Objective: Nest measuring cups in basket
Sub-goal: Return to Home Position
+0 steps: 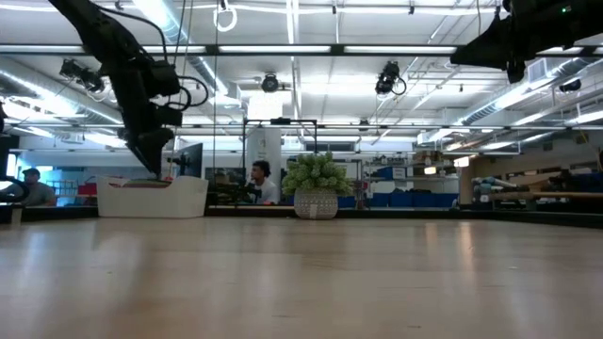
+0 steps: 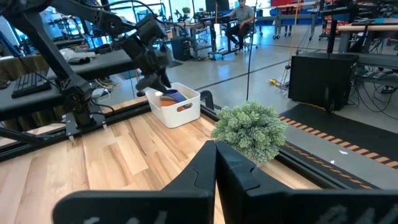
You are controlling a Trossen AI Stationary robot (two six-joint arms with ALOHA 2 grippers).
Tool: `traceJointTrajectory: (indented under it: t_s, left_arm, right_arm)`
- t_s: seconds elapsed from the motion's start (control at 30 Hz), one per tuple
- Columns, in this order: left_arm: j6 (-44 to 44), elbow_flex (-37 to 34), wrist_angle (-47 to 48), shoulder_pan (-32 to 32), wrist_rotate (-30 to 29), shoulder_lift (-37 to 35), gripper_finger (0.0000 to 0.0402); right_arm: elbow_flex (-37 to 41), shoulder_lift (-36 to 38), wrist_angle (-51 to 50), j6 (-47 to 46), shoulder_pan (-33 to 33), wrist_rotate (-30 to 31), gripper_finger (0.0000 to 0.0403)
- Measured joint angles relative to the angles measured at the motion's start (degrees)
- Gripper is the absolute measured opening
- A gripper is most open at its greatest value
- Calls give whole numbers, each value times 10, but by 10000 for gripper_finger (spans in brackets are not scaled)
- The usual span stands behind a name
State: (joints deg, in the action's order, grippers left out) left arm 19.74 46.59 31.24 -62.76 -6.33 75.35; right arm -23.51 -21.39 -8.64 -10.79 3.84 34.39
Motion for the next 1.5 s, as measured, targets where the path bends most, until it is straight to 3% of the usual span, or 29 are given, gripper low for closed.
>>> traceJointTrajectory:
  t_s: [0.27,0.77,1.0,1.2,1.37,1.5]
  left_arm:
    - [-18,0,52,33,45,-95,169]
    - [-225,0,18,166,273,-383,169]
    - [-269,0,47,213,380,-492,169]
    - [-232,0,168,240,385,-543,169]
    - [-170,0,159,247,387,-598,169]
    - [-172,0,173,247,387,-648,169]
  right_arm:
    - [0,0,0,0,0,0,14]
    - [-29,0,-10,5,0,-1,14]
    - [-61,0,-102,3,0,-37,14]
    - [-62,0,-105,0,0,-73,14]
    - [-62,14,-111,-10,0,-72,14]
    - [-62,49,-135,-31,1,-73,14]
